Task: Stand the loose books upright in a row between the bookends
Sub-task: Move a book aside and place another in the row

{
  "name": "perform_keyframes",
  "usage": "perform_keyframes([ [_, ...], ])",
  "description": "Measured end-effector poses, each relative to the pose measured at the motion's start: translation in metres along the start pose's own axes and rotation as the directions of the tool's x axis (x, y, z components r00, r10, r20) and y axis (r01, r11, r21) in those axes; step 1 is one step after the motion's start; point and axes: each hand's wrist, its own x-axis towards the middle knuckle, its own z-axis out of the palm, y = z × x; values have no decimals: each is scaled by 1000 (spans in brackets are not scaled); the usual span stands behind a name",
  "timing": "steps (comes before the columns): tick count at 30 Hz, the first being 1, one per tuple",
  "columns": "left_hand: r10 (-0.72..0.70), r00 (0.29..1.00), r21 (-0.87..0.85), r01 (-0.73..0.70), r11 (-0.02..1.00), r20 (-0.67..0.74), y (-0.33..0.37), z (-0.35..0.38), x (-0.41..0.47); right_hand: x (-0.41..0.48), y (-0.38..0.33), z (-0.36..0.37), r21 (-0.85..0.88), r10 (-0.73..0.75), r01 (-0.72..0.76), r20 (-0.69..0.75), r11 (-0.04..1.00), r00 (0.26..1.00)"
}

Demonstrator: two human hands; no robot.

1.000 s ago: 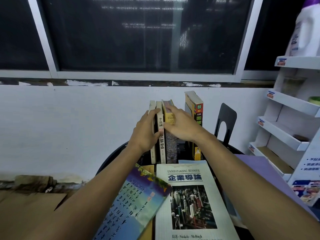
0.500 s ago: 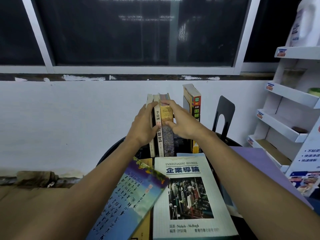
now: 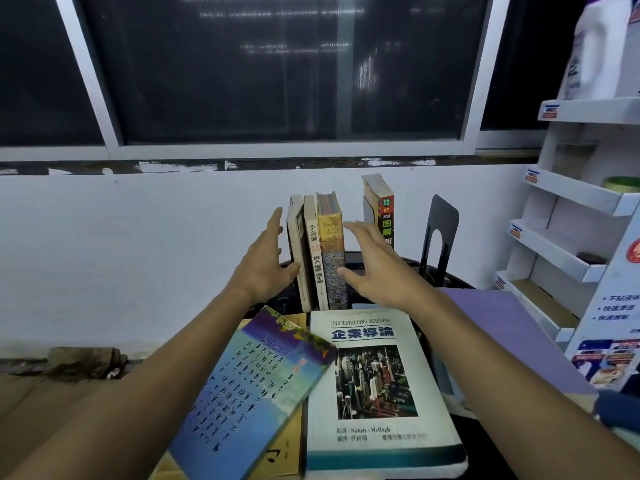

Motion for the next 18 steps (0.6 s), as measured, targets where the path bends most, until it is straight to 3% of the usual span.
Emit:
perform_keyframes([
  [10, -87, 990, 157, 69, 985, 107, -22, -45, -105, -59, -31, 27, 29, -98, 94, 341, 995, 935],
  [18, -103, 985, 228, 69, 971, 139, -35, -48, -182, -77, -40, 60, 13, -155, 166, 440, 986, 885],
])
